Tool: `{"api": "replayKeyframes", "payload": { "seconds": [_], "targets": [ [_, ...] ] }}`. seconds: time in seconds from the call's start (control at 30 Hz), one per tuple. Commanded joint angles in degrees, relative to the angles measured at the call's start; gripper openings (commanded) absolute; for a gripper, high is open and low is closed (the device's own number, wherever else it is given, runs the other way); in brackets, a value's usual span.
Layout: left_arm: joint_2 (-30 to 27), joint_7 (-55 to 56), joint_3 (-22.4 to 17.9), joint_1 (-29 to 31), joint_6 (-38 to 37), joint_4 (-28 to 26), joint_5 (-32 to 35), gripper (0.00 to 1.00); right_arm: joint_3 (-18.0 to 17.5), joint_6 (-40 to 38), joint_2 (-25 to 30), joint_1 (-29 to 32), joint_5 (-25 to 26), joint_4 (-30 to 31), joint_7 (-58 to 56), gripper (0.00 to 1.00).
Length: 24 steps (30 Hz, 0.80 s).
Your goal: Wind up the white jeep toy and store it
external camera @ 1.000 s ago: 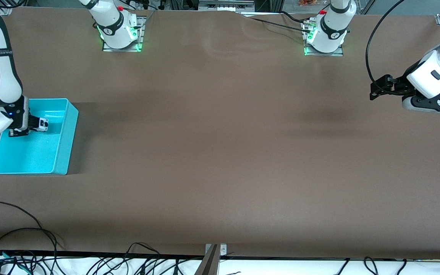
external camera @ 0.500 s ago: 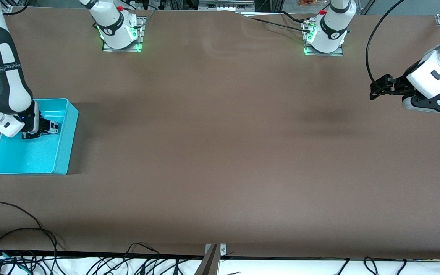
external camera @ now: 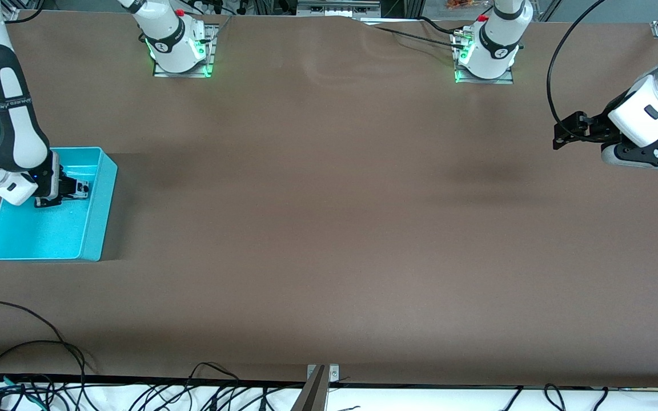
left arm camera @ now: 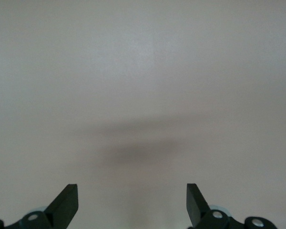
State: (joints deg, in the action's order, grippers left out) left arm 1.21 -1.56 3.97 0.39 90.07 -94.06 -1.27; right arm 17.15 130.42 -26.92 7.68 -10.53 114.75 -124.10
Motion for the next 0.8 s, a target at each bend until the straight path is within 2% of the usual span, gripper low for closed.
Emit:
{"api": "replayKeyframes", "payload": {
  "seconds": [0.0, 0.27, 0.6, 0.77],
  "targets": [
    [0.6, -0.2, 0.3, 0.3, -1.1, 1.6, 0.3, 1.0, -0.3, 0.2, -0.6, 1.1, -2.8, -0.4, -1.8, 1.0],
    [0.6, -0.2, 0.3, 0.3, -1.1, 1.6, 0.3, 1.0, -0.5, -1.5, 0.0, 0.9, -2.8, -1.7, -2.8, 1.0],
    [0.6, -0.2, 0.3, 0.3, -1.1, 1.6, 0.3, 1.0, -0.8, -14.0, 1.7, 0.4, -2.7, -9.5, -1.8, 1.0],
    [0.6, -0.2, 0.3, 0.3, -1.1, 1.6, 0.3, 1.0, -0.8, -20.8, 2.9, 0.0, -2.7, -13.9, 2.8, 1.0]
  ]
}}
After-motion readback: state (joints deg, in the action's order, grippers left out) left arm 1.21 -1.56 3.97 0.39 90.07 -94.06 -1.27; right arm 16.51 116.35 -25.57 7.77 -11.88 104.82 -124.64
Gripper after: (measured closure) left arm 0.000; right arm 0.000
